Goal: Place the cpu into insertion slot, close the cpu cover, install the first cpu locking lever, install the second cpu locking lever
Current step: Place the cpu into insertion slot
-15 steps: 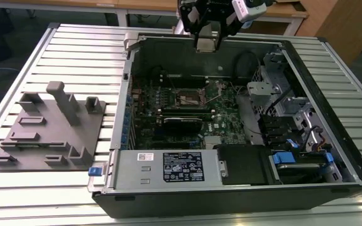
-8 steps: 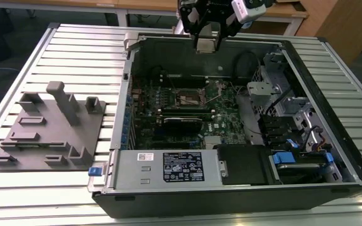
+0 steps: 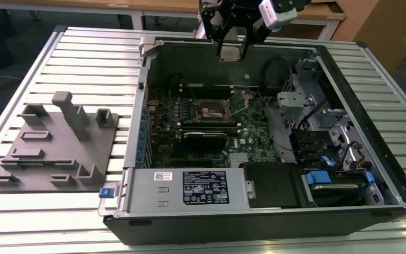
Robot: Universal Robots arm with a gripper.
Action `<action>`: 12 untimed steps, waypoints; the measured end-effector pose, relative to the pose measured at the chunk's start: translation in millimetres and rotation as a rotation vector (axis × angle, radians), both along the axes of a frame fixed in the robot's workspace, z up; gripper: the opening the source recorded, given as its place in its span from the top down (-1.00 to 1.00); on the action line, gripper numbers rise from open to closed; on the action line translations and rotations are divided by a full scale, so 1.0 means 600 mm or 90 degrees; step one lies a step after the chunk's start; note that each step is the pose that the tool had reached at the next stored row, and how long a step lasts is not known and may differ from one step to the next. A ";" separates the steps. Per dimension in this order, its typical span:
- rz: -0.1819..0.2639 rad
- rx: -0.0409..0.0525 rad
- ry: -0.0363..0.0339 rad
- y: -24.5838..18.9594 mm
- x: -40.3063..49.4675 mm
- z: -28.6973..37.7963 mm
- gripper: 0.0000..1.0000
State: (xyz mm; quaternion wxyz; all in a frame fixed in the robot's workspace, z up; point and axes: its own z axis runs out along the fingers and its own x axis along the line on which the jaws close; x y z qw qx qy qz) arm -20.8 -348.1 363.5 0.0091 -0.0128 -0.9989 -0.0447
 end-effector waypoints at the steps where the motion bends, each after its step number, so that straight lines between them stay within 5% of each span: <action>1: 0.000 0.0000 0.0000 0.0000 0.000 0.000 -0.08; 12: 0.000 0.0000 0.0000 0.0000 -0.001 -0.005 -0.08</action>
